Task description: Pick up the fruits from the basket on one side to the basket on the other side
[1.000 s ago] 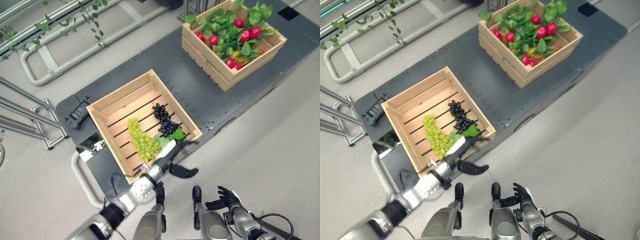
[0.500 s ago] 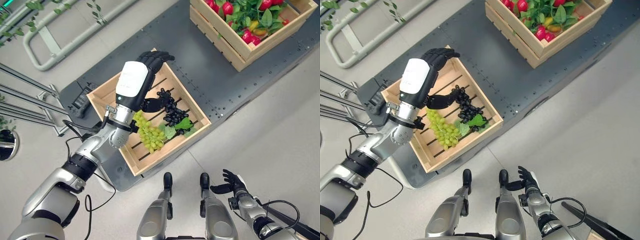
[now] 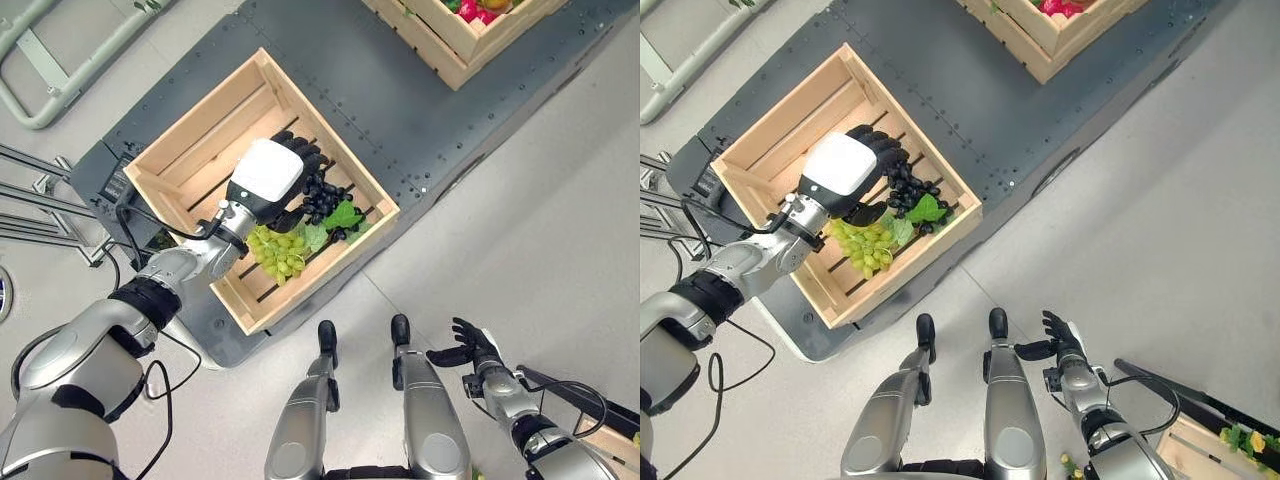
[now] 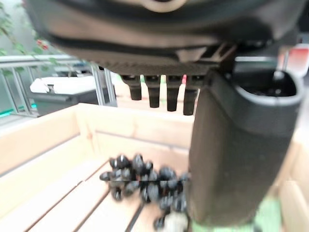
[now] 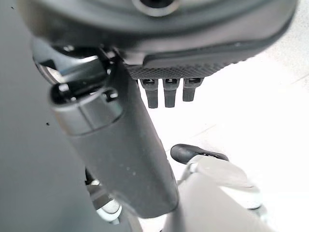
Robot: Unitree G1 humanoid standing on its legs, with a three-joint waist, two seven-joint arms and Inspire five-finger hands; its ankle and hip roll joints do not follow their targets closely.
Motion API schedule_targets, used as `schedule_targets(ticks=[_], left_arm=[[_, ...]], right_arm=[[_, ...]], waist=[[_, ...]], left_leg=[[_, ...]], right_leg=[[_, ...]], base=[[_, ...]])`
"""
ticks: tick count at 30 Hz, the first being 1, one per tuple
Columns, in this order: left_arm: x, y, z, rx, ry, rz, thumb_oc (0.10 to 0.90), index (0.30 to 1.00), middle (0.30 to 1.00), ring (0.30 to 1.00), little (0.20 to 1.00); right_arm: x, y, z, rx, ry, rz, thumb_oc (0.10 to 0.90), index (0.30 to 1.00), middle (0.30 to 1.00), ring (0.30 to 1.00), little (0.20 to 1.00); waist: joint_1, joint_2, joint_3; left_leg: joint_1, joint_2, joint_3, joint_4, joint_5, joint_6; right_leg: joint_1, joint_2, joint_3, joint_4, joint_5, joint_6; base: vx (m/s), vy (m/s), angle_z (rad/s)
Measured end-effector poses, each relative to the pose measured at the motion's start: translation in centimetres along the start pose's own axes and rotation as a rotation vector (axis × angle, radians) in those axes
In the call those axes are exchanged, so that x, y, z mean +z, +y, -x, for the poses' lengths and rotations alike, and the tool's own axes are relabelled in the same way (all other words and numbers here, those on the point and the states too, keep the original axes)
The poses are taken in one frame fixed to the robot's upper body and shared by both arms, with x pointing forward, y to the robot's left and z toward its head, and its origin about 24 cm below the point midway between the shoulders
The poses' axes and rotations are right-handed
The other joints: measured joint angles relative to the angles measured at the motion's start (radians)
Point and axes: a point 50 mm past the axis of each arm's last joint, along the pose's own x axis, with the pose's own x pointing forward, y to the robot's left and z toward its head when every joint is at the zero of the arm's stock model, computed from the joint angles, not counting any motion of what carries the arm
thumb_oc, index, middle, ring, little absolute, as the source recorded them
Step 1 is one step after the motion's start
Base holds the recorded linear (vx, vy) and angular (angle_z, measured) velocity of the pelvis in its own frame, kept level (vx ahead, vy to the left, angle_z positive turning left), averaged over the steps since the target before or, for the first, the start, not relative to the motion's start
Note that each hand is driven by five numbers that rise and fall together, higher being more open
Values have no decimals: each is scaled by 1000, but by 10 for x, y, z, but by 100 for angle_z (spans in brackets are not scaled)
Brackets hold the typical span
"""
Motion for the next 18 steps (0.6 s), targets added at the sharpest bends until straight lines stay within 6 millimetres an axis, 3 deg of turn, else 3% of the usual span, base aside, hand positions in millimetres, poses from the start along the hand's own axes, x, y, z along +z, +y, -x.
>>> schedule_targets(ticks=[7,18], left_arm=[[0,-2,-3,-29,-2,-25,800,900,900,900,900],[-14,14,-16,0,20,-170,800,900,900,900,900]], right_arm=[[13,-3,-4,-10,-30,-32,800,900,900,900,900],[31,0,-7,3,-90,-51,800,900,900,900,900]], waist=[[-16,-5,3],[-32,-21,8]], left_leg=[[-82,-2,5,53,-3,-3],[-176,0,3,105,-19,-5]], right_leg=[[-85,1,15,54,-3,-1],[-162,4,17,68,5,-7]], base=[[-41,3,-1],[-18,-3,0]])
